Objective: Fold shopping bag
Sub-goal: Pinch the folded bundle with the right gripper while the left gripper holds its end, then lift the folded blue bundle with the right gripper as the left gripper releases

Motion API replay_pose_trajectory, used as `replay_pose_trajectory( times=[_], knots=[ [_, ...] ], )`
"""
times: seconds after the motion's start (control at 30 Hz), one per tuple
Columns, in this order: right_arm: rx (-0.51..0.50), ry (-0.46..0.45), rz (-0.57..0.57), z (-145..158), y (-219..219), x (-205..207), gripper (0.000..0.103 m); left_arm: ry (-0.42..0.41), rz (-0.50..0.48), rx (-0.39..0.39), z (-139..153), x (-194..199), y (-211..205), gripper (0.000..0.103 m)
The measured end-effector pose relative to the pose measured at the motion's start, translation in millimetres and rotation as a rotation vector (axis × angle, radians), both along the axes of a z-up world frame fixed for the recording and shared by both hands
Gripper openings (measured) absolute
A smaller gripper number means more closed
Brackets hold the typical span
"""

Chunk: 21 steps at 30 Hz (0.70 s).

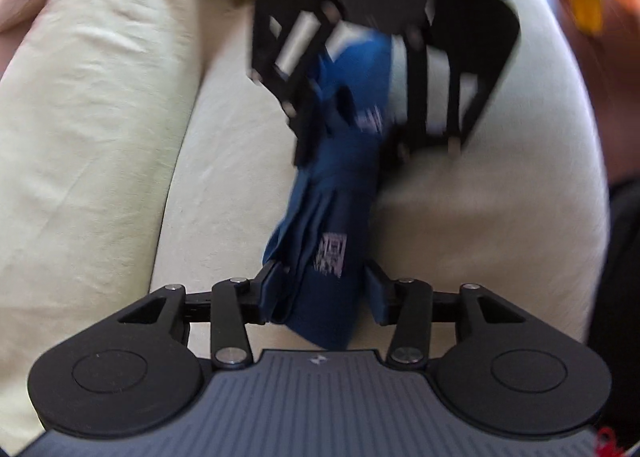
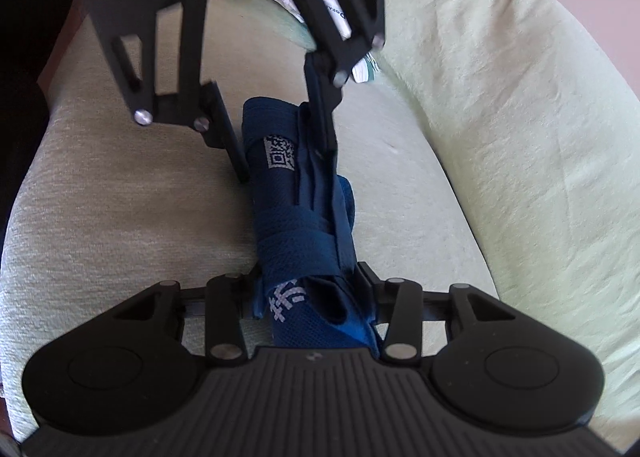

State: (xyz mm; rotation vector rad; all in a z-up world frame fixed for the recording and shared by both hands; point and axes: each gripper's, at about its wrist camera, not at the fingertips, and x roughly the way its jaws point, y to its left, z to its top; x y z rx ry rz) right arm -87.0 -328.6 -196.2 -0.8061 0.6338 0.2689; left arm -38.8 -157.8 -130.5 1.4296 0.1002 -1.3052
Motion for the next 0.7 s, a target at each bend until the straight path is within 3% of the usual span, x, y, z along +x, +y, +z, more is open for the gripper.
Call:
replay_pose_trajectory(
  times=[0.17,0.47,0.7],
  knots=[
    [0.002,-0.019,-0.012,4,4,-5,0.033,0.122,0.053,-0.015,14,14,0,0.04],
    [0.14,0.069,-0.135,28,19,-6,0.026,0.28,0.059,-0.018,46,10,19,0.041],
    [0.558,0.232,-0.388,61,-17,10,0.025,0.391,0.109,-0.059,76,13,16,0.047]
  ],
)
